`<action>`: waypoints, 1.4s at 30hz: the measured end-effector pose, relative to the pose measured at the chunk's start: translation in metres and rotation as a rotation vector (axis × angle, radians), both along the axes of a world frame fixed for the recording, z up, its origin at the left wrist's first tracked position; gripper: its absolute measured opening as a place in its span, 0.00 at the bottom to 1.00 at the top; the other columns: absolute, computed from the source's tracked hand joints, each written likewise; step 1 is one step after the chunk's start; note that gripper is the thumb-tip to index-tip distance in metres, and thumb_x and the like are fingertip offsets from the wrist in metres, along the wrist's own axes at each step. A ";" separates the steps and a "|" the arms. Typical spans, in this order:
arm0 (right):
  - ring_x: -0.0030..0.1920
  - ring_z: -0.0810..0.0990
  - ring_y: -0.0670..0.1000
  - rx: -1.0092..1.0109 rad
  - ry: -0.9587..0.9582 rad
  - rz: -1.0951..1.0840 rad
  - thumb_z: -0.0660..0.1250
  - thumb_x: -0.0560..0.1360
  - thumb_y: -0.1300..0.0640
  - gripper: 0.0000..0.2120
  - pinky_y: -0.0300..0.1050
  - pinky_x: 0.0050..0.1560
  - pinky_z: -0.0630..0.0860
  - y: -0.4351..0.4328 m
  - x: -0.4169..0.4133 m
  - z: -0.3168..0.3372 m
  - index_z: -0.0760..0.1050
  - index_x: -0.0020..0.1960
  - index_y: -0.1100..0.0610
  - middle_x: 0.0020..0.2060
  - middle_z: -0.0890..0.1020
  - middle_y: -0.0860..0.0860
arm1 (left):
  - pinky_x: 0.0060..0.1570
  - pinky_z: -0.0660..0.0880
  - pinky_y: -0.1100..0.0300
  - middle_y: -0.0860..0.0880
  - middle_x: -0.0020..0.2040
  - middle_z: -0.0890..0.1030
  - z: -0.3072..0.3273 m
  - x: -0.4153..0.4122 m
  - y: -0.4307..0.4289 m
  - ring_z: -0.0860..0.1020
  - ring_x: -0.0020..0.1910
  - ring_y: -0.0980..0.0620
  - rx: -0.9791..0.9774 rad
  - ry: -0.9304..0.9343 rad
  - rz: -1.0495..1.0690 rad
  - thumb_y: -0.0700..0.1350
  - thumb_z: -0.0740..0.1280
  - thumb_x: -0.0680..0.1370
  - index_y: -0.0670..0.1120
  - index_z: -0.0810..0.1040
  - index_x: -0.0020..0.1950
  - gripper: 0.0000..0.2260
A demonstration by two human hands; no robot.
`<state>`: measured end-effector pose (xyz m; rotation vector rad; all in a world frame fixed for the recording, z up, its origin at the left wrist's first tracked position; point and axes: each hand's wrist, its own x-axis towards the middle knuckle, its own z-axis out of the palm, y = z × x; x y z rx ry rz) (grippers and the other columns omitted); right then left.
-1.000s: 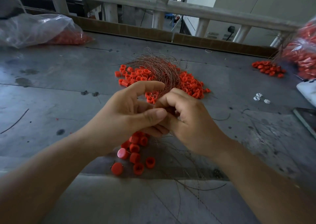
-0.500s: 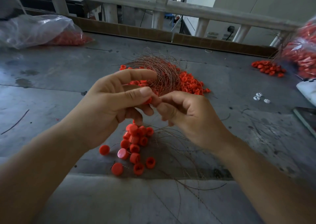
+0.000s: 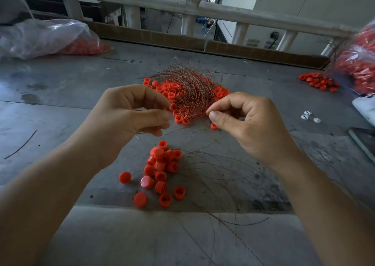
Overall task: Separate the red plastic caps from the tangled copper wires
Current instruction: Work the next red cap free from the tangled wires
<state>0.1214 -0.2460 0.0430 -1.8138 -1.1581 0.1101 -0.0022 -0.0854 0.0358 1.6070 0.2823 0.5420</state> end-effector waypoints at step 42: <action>0.37 0.75 0.33 -0.439 -0.061 -0.013 0.68 0.71 0.47 0.05 0.24 0.36 0.68 -0.005 0.019 -0.007 0.77 0.37 0.45 0.32 0.79 0.41 | 0.65 0.60 0.51 0.46 0.71 0.65 -0.051 0.043 0.051 0.62 0.70 0.45 0.895 0.499 0.278 0.37 0.59 0.77 0.51 0.57 0.75 0.27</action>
